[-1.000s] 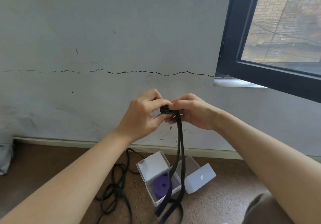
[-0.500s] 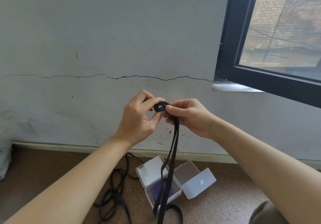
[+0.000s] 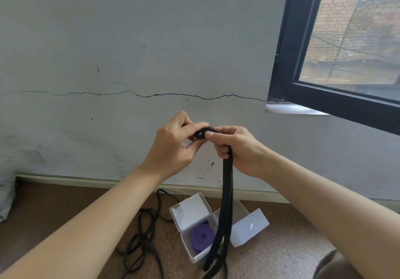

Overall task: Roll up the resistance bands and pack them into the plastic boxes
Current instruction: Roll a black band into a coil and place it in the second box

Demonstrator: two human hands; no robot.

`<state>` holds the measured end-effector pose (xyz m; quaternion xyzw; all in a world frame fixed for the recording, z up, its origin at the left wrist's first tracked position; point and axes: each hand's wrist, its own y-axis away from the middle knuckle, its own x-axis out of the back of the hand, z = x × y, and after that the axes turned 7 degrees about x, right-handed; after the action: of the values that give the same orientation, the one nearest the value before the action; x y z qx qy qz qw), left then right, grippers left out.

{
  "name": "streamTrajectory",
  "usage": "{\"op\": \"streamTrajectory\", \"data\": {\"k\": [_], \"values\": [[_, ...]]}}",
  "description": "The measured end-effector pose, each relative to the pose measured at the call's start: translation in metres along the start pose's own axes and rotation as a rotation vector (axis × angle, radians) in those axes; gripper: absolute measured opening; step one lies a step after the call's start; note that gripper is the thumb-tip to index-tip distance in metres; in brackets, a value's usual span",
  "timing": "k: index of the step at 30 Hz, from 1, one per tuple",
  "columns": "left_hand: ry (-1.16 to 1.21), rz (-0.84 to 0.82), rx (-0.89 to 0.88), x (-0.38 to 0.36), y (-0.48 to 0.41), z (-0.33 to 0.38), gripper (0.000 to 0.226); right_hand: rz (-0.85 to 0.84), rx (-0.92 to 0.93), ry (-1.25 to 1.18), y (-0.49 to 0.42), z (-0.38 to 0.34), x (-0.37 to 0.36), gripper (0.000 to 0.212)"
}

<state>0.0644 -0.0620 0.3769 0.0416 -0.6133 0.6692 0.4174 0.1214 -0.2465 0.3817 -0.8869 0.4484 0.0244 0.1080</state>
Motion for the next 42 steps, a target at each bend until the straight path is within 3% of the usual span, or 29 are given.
{"op": "streamTrajectory", "data": {"k": [6,9,16,20,25,30,35,38,42], "values": [[-0.008,0.206,0.053,-0.004,-0.002,0.003,0.027,-0.060,0.013,-0.179,0.003,0.001,-0.011,0.028],[-0.028,0.296,0.061,-0.004,-0.003,0.003,0.028,-0.010,0.041,-0.232,0.003,0.001,-0.015,0.030],[-0.054,0.416,0.065,-0.008,-0.009,0.008,0.027,0.067,0.103,-0.270,0.000,-0.001,-0.029,0.039],[-0.039,0.433,0.064,-0.007,-0.011,0.010,0.028,0.130,0.207,-0.163,-0.002,-0.008,-0.029,0.027],[0.111,0.347,0.180,-0.008,-0.010,0.012,0.035,0.137,0.272,0.054,-0.008,-0.011,-0.018,0.018],[0.370,0.086,0.263,0.001,-0.008,0.012,0.037,0.108,0.238,0.196,-0.008,-0.014,-0.002,0.012],[0.369,-0.174,0.127,0.018,-0.008,0.001,0.036,-0.076,0.123,0.373,-0.004,-0.021,0.017,0.020],[0.313,-0.162,0.082,0.020,-0.007,0.002,0.026,-0.195,0.060,0.452,0.000,-0.024,0.021,0.020],[0.291,-0.122,0.063,0.016,-0.001,0.005,0.035,-0.248,0.055,0.456,0.001,-0.023,0.016,0.012]]}}
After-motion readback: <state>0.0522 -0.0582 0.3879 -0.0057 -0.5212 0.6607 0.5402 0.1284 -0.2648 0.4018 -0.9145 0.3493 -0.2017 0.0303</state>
